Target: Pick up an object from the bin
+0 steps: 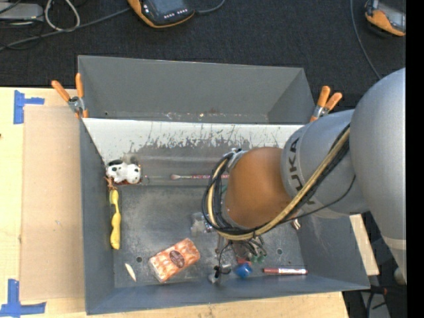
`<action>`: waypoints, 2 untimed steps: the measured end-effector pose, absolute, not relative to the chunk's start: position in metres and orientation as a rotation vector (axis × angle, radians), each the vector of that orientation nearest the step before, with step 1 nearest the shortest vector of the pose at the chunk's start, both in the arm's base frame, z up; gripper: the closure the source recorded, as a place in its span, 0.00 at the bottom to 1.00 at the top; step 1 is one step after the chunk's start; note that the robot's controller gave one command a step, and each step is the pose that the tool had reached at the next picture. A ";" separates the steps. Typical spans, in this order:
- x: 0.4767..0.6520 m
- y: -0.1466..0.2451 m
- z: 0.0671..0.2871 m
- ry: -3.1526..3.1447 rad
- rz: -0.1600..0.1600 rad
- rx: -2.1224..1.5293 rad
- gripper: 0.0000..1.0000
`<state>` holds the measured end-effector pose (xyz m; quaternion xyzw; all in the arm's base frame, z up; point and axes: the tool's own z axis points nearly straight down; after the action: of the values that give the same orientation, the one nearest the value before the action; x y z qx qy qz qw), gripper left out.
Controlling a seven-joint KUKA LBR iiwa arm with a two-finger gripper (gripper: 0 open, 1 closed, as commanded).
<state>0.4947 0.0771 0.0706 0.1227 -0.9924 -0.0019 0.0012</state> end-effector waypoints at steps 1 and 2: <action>0.487 0.122 0.071 -3.138 -0.005 0.245 0.00; 0.527 0.170 0.069 -3.075 -0.005 0.634 1.00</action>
Offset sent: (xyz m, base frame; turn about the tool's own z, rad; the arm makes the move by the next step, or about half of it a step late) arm 0.0325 0.0928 -0.0006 -0.1609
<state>0.5270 0.1702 0.0692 0.2020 -0.9794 -0.0014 0.0009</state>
